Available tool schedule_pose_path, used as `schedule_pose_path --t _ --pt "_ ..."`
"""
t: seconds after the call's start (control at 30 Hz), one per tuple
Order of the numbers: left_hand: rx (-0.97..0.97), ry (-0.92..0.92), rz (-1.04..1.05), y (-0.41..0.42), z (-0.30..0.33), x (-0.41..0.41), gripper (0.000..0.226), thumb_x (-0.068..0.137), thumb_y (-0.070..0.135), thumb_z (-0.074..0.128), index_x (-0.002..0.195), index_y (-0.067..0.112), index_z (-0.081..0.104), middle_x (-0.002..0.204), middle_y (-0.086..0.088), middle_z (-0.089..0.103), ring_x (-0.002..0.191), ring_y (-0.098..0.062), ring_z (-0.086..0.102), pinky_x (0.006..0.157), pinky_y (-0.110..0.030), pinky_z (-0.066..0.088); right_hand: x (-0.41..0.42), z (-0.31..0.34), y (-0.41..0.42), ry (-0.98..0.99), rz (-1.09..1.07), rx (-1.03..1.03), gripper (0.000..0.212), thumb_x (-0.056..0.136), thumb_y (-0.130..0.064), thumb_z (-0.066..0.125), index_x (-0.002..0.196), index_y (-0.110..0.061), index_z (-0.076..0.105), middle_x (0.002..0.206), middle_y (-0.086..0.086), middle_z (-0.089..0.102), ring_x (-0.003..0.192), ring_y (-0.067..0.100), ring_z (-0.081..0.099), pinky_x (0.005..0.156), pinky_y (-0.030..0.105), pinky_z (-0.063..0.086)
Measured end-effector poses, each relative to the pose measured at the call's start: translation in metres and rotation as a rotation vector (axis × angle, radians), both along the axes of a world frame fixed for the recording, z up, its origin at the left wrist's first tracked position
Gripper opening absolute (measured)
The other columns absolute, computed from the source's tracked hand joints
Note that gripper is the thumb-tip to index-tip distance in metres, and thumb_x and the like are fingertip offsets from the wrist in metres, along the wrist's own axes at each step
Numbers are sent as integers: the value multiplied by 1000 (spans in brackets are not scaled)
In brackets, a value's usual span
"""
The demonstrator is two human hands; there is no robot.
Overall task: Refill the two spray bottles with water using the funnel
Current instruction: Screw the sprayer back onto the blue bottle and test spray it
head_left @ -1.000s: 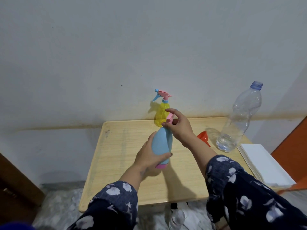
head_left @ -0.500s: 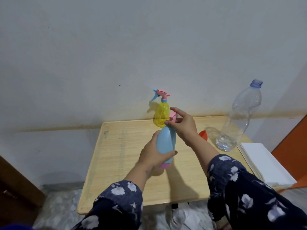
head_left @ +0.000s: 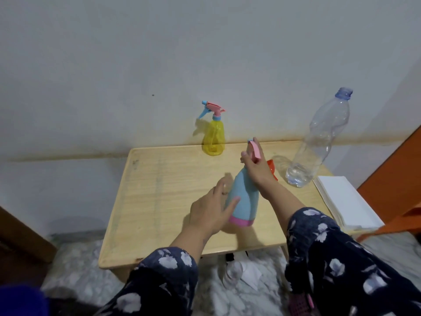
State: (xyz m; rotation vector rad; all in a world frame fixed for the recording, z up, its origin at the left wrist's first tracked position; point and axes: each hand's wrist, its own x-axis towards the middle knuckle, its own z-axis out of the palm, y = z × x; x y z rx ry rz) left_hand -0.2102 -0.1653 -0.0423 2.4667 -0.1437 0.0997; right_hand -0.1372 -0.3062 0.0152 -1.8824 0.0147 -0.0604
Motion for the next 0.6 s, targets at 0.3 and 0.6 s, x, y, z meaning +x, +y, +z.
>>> schedule_pose_path --t 0.3,0.6 --pt "222 298 191 32 -6 -26 34 97 29 40 128 28 53 121 4 63 108 -21 60 83 -29 47 -70 -50 -69 153 198 -182 41 95 -16 46 135 -26 40 120 -6 53 101 13 55 83 23 42" --pt "256 378 253 4 -7 -67 33 95 29 40 125 30 55 119 5 63 105 -22 59 83 -31 50 -118 -74 -110 147 154 -217 28 97 -28 48 125 -30 47 106 -5 62 83 14 62 74 24 45"
